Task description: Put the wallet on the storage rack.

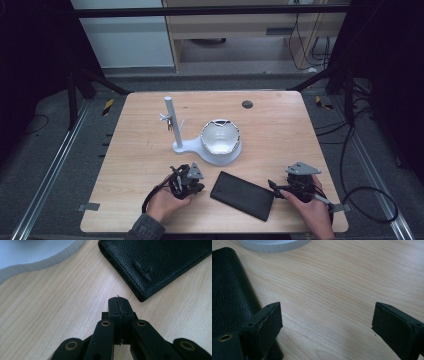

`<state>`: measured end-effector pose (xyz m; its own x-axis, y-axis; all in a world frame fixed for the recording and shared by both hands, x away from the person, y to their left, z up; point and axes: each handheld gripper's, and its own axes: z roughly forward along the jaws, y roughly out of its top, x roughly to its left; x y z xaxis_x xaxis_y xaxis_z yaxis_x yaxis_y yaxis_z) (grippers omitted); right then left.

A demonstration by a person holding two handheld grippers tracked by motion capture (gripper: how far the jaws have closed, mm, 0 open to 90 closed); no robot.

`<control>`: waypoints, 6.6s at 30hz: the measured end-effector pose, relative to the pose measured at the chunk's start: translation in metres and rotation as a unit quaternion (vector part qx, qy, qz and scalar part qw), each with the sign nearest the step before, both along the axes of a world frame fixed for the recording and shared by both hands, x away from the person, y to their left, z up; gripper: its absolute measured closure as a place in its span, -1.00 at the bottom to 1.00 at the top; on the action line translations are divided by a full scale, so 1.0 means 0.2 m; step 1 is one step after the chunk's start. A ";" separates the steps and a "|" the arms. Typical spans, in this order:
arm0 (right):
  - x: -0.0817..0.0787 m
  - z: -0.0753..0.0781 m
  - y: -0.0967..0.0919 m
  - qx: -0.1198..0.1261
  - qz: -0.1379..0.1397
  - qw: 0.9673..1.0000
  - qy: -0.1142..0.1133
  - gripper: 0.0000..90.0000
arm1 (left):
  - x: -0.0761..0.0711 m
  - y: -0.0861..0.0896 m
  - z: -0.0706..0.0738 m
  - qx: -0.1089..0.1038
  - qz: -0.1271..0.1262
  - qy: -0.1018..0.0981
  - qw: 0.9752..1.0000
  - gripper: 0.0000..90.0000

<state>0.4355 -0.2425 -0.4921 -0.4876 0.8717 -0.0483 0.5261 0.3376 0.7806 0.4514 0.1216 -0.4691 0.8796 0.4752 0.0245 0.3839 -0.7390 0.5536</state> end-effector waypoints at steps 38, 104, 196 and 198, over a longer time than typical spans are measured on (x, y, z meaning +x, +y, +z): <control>0.00 0.00 0.01 -0.001 0.007 1.000 0.005 -0.78 | -0.04 -0.08 -0.05 0.018 -0.040 0.012 0.999 1.00; -0.20 0.03 0.47 -0.062 0.118 0.991 0.003 -0.66 | 0.00 -0.10 0.01 -0.079 -0.007 0.017 0.997 1.00; -0.14 0.35 0.29 -0.030 0.207 0.967 -0.144 0.87 | 0.13 -0.16 0.27 -0.086 -0.017 0.006 0.996 -0.69; -0.14 0.35 0.30 -0.028 0.208 0.967 -0.146 0.87 | 0.13 -0.16 0.27 -0.087 -0.017 0.009 0.996 -0.68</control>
